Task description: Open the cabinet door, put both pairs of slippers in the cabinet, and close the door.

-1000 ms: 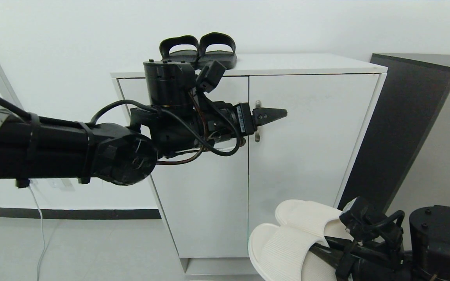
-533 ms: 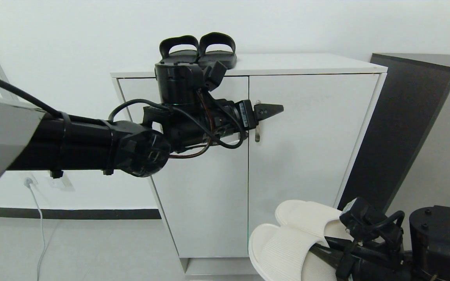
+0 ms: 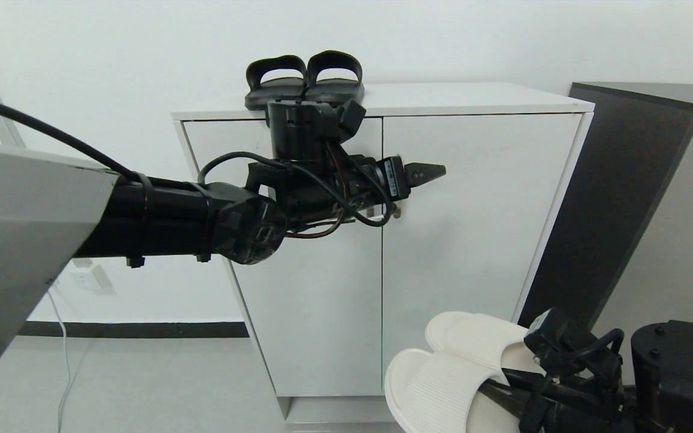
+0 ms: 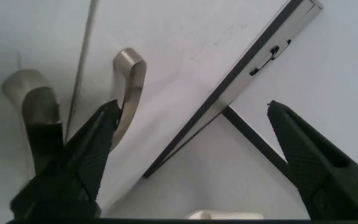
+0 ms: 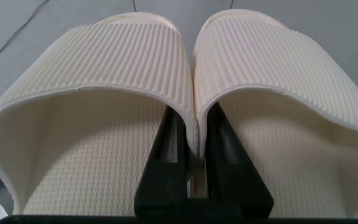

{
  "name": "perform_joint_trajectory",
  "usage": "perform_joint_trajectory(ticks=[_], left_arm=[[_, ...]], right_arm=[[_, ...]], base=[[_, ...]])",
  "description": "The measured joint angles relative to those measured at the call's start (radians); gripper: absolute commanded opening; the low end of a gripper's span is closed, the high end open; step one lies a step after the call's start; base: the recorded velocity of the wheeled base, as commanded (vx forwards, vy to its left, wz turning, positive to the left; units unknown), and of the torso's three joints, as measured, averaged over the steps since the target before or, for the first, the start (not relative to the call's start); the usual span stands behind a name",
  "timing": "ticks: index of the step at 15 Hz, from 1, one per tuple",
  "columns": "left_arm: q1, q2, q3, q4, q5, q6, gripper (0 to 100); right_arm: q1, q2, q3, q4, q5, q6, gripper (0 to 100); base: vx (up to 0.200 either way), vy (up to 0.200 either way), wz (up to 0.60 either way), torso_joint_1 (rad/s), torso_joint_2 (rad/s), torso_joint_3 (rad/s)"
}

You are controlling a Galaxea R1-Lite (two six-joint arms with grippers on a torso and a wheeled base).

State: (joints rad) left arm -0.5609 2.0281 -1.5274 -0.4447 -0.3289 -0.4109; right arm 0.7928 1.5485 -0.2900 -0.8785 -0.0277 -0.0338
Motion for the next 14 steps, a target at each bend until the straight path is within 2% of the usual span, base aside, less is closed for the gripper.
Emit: perform_joint_trajectory(ticks=[4, 14], left_arm=[[0.004, -0.029, 0.077, -0.006, 0.002, -0.004, 0], [-0.032, -0.101, 0.165, -0.015, -0.003, 0.0, 0]], right_arm=[[0.005, -0.001, -0.001, 0.0, 0.003, -0.001, 0], [0.041, -0.008, 0.021, 0.001, 0.028, 0.0, 0]], base=[[0.0, 0.0, 0.0, 0.0, 0.0, 0.0], [0.0, 0.0, 0.0, 0.0, 0.0, 0.0]])
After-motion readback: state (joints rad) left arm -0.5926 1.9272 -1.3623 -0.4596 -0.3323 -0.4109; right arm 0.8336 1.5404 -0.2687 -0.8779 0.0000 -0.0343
